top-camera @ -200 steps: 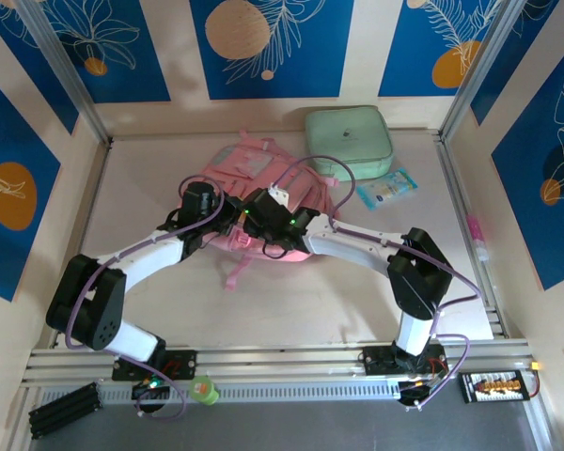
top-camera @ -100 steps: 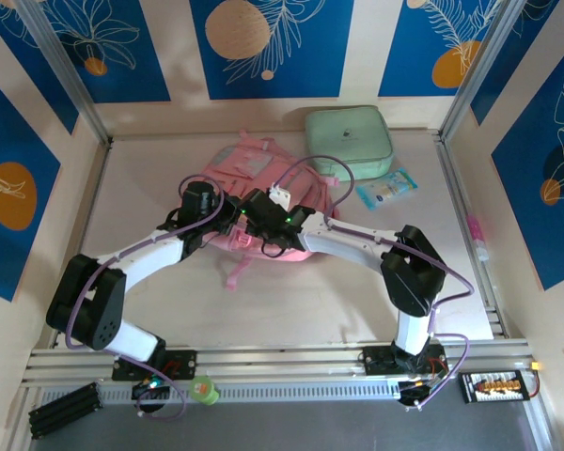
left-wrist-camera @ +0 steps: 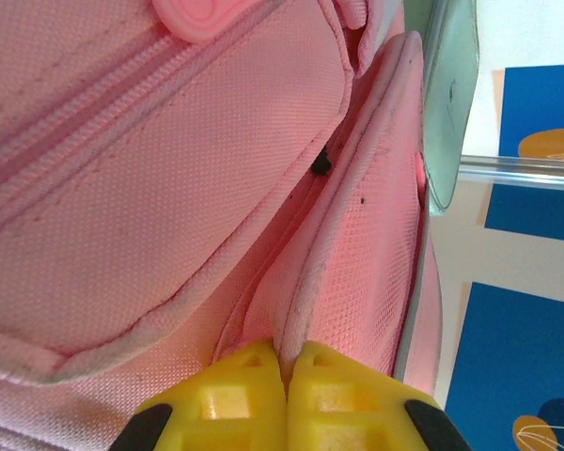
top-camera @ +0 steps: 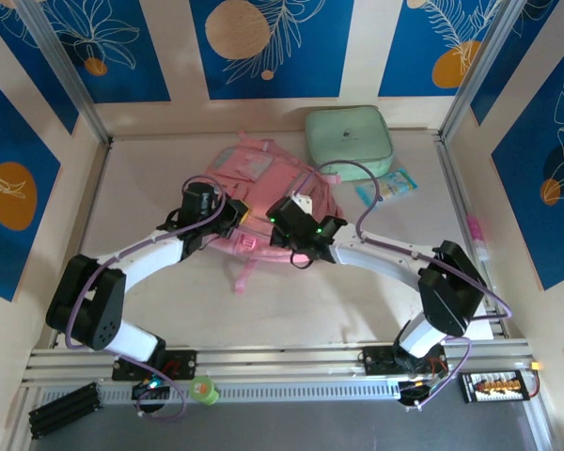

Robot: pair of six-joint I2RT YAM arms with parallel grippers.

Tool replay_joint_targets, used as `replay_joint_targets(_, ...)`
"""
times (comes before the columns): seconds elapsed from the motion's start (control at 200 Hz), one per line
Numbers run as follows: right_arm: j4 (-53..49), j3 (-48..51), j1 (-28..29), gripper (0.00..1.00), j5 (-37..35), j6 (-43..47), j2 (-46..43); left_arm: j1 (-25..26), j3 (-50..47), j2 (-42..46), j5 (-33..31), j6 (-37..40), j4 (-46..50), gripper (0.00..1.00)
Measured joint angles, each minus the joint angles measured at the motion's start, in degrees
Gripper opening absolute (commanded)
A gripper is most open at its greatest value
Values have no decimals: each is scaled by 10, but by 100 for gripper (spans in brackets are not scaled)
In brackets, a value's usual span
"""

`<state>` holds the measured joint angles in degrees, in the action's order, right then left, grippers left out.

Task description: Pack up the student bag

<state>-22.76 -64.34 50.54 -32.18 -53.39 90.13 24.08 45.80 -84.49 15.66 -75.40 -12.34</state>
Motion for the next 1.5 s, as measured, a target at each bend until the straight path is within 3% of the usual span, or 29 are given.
replay_joint_targets(0.1, 0, 5, -10, 10, 7, 22, -3, -1, 0, 0, 4, 8, 1, 0)
replay_joint_targets(0.275, 3, 6, -26, 30, 39, 79, -3, -6, 0, 0, 4, 11, 4, 0)
replay_joint_targets(0.405, 5, 6, -35, 32, 59, 120, -3, -8, 0, 1, 4, 18, 8, 0)
replay_joint_targets(0.7, 9, 6, -42, 26, 87, 166, 7, -8, 0, 1, 4, 20, 9, 0)
replay_joint_targets(1.0, 10, 6, -42, 27, 91, 197, 20, -8, -3, 1, 4, 20, 9, 0)
replay_joint_targets(1.34, 5, -10, -44, 11, 94, 189, 38, -21, -17, 3, 13, 23, 1, 0)
replay_joint_targets(1.5, 22, 18, -81, 7, 124, 192, 12, -36, -30, 12, 33, 39, 0, 0)
